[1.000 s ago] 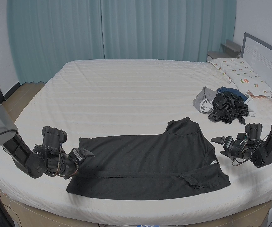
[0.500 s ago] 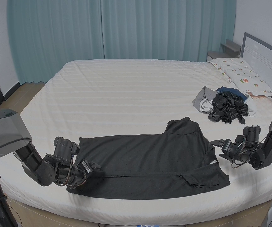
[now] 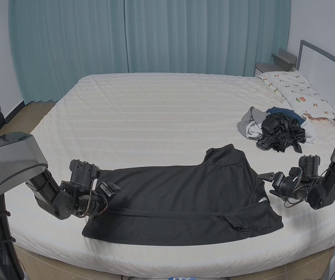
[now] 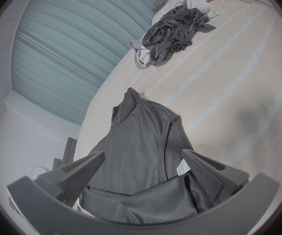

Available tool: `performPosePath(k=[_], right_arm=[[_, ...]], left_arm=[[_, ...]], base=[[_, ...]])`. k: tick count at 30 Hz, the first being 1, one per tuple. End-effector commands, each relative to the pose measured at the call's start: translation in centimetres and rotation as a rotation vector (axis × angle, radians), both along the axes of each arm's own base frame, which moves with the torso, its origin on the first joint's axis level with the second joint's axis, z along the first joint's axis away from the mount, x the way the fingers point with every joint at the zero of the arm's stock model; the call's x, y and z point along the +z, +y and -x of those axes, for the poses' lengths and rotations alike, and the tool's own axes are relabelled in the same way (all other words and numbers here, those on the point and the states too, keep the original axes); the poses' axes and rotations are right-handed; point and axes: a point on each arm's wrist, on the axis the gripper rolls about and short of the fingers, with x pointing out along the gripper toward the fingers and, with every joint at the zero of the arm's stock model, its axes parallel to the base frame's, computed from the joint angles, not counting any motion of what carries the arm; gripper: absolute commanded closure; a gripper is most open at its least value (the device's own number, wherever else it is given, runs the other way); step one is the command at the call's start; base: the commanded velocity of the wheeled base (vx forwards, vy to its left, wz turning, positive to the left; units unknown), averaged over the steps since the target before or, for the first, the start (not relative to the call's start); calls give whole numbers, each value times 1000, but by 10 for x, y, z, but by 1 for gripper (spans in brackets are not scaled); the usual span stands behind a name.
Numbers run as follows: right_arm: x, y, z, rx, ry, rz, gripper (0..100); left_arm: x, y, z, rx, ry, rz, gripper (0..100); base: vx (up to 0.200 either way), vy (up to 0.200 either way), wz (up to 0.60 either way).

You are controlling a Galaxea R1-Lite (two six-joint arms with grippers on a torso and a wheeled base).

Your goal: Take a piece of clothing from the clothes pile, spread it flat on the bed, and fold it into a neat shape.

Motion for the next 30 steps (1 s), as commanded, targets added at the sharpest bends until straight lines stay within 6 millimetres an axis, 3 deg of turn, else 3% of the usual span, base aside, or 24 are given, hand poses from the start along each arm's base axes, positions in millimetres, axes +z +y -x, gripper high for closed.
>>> performPosePath(k=[1, 11, 16, 20, 30], right_arm=[[0, 3, 0, 7, -1, -2, 0], [-1, 3, 1, 7, 2, -3, 0], [0, 2, 1, 4, 1, -3, 0], [0, 1, 1, 2, -1, -3, 0], [-1, 3, 1, 8, 2, 2, 0]], left_arm=[[-6, 10, -10, 63, -30, 26, 0], [-13, 21, -6, 92, -7, 16, 0], [-3, 26, -4, 100, -32, 16, 0], [7, 42, -7, 103, -67, -7, 0], [3, 59, -7, -198, -106, 7, 0]], base=[[0, 0, 0], [0, 0, 0], [0, 0, 0], [0, 0, 0], [0, 0, 0]])
